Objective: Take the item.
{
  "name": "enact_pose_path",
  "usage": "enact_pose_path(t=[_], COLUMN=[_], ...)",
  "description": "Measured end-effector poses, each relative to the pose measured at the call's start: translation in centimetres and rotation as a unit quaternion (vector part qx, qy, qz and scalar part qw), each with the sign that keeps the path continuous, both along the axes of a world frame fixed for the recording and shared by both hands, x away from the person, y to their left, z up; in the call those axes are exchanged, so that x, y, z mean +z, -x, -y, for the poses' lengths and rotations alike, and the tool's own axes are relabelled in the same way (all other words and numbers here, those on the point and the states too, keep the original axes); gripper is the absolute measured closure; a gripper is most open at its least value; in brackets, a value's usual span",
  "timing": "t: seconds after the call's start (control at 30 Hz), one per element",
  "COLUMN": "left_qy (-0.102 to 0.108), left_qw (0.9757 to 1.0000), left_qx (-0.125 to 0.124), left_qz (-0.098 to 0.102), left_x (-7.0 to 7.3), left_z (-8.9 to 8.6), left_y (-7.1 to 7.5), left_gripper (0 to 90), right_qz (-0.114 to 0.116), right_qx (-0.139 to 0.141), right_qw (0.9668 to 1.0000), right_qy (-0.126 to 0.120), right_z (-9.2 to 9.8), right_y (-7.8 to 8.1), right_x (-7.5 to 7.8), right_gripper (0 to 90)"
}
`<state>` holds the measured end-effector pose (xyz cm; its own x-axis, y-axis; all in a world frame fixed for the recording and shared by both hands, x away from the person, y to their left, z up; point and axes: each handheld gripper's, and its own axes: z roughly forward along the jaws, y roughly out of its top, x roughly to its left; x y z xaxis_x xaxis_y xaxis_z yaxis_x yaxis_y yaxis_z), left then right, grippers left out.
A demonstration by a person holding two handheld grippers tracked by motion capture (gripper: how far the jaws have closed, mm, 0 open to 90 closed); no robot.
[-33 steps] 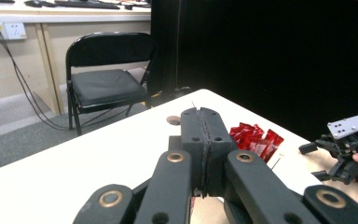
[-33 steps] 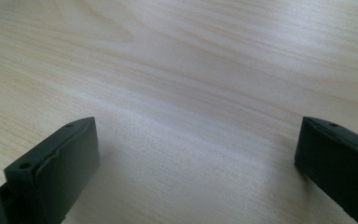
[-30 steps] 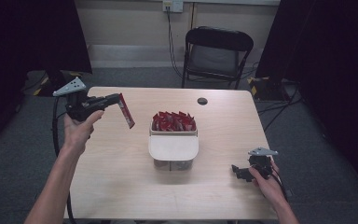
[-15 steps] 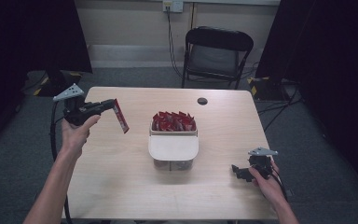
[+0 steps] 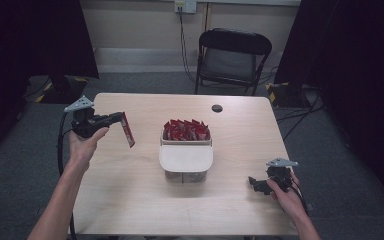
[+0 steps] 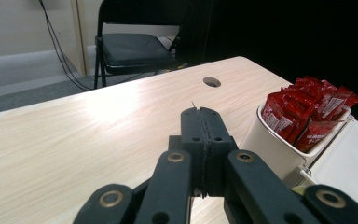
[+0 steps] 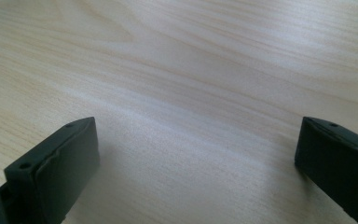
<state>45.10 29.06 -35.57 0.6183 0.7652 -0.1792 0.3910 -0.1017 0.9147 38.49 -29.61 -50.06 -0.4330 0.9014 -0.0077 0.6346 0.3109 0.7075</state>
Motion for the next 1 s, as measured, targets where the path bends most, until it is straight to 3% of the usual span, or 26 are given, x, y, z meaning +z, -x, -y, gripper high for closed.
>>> enact_pose_path(t=[0.3, 0.37, 0.4, 0.47, 0.63, 0.67, 0.77, 0.8, 0.93, 1.0], left_qy=[-0.001, -0.014, -0.009, -0.035, -0.046, -0.04, -0.052, -0.041, -0.051, -0.045], left_qw=[1.0, 0.9999, 0.9999, 0.9993, 0.9985, 0.9988, 0.9983, 0.9988, 0.9984, 0.9986], left_qx=[-0.007, -0.006, -0.01, -0.002, -0.016, -0.015, -0.009, -0.01, -0.007, -0.011], left_qz=[-0.005, -0.005, -0.01, -0.008, -0.024, -0.026, -0.025, -0.025, -0.023, -0.026], left_x=[-0.6, -0.9, -1.1, -1.4, -2.6, -2.8, -3.4, -3.5, -3.5, -3.6], left_z=[1.2, 1.6, 1.7, 2.2, 3.0, 3.0, 2.9, 2.8, 2.2, 1.8], left_y=[-0.7, -0.9, -1.1, -1.2, -1.6, -1.7, -1.8, -1.8, -1.6, -1.4], left_gripper=[89.8, 89.8, 89.7, 89.7, 89.7, 89.7, 89.7, 89.7, 89.6, 89.5], right_qz=[-0.001, -0.001, -0.001, -0.001, -0.001, -0.001, -0.001, -0.001, -0.001, -0.001], right_qx=[0.0, 0.0, 0.0, 0.0, 0.0, 0.0, 0.0, 0.0, 0.0, 0.0], right_qw=[1.0, 1.0, 1.0, 1.0, 1.0, 1.0, 1.0, 1.0, 1.0, 1.0], right_qy=[0.0, 0.0, 0.0, 0.0, 0.0, 0.0, 0.0, 0.0, 0.0, 0.0], right_z=[0.0, 0.0, 0.0, 0.0, 0.0, 0.0, 0.0, 0.0, 0.0, 0.0], right_y=[0.0, 0.0, 0.0, 0.0, 0.0, 0.0, 0.0, 0.0, 0.0, 0.0], right_x=[0.0, 0.0, 0.0, 0.0, 0.0, 0.0, 0.0, 0.0, 0.0, 0.0], right_gripper=[0.0, 0.0, 0.0, 0.0, 0.0, 0.0, 0.0, 0.0, 0.0, 0.0])
